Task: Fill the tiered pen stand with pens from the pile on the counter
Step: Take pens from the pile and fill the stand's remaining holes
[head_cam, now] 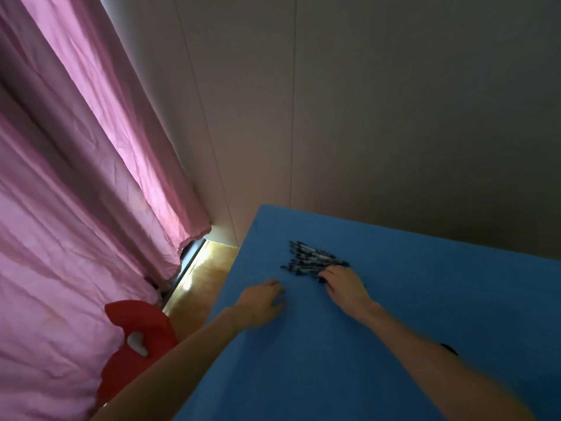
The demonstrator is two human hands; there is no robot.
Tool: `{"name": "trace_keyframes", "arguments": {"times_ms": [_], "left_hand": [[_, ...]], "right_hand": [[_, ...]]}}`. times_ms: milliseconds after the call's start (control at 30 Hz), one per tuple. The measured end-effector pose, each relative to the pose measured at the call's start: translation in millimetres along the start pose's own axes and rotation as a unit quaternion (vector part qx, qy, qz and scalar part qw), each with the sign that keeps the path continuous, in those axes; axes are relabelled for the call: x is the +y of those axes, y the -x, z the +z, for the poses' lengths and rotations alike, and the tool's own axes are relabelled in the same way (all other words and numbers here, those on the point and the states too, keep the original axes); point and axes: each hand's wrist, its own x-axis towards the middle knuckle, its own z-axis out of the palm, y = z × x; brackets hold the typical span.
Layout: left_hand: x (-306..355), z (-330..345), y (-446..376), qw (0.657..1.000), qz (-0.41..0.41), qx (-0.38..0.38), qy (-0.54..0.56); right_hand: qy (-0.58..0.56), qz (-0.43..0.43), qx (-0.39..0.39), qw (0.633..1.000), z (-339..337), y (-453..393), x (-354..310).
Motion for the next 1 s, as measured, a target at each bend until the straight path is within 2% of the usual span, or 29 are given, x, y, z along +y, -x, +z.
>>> {"name": "trace_keyframes", "arguments": {"times_ms": [167,300,400,600,1000], "left_hand": [[-12,-1,-25,1.000,-0.001,0.011,0.000],[-13,-5,-45,0.998,-0.018,0.055,0.004],[-12,-4,-51,0.996,-0.033,0.082,0.011],[-24,3,-59,0.995,-0.018,0.089,0.051],[-33,8,-64,0.988,-0.024,0.113,0.101]], "right_hand": [[-0.049,-0.069,0.070,0.994,10,-12,-1],[-0.104,-0.078,0.112,0.985,13,-30,-9],[-0.105,-0.077,0.123,0.984,21,-32,-10],[-0.040,-0.045,0.063,0.996,24,-29,-14],[0.015,-0.084,0.029,0.996,5,-35,-12]]}}
